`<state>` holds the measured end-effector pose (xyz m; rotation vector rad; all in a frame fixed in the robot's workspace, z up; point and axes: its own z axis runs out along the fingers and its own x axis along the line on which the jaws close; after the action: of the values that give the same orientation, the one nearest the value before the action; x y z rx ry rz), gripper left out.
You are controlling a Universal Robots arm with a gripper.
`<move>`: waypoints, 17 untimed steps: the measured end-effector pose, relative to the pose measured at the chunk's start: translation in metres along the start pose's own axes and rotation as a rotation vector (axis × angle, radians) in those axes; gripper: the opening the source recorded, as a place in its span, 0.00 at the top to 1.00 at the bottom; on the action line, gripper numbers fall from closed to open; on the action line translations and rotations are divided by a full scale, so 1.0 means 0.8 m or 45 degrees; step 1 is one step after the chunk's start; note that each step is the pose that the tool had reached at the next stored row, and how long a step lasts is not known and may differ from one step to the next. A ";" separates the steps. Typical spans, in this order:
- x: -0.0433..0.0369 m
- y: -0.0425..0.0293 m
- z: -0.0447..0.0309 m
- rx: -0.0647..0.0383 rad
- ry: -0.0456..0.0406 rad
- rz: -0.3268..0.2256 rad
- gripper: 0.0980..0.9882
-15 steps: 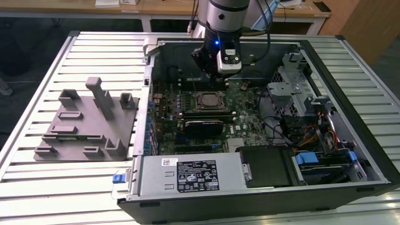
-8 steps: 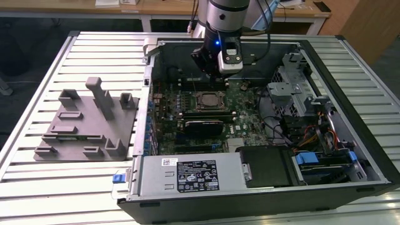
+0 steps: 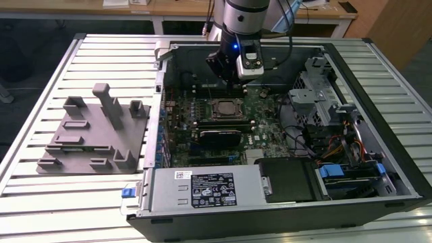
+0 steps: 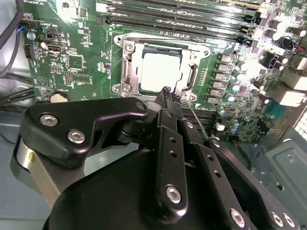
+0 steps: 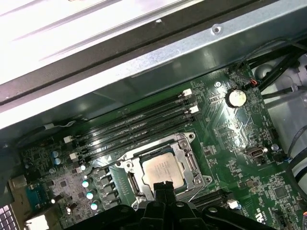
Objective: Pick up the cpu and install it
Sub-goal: 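Close the cpu cover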
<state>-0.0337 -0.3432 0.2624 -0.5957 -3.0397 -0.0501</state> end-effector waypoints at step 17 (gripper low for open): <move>-0.001 -0.0029 0.0062 -0.013 -0.031 -0.100 0.99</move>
<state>-0.0338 -0.3456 0.2574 -0.4814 -3.0870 -0.0614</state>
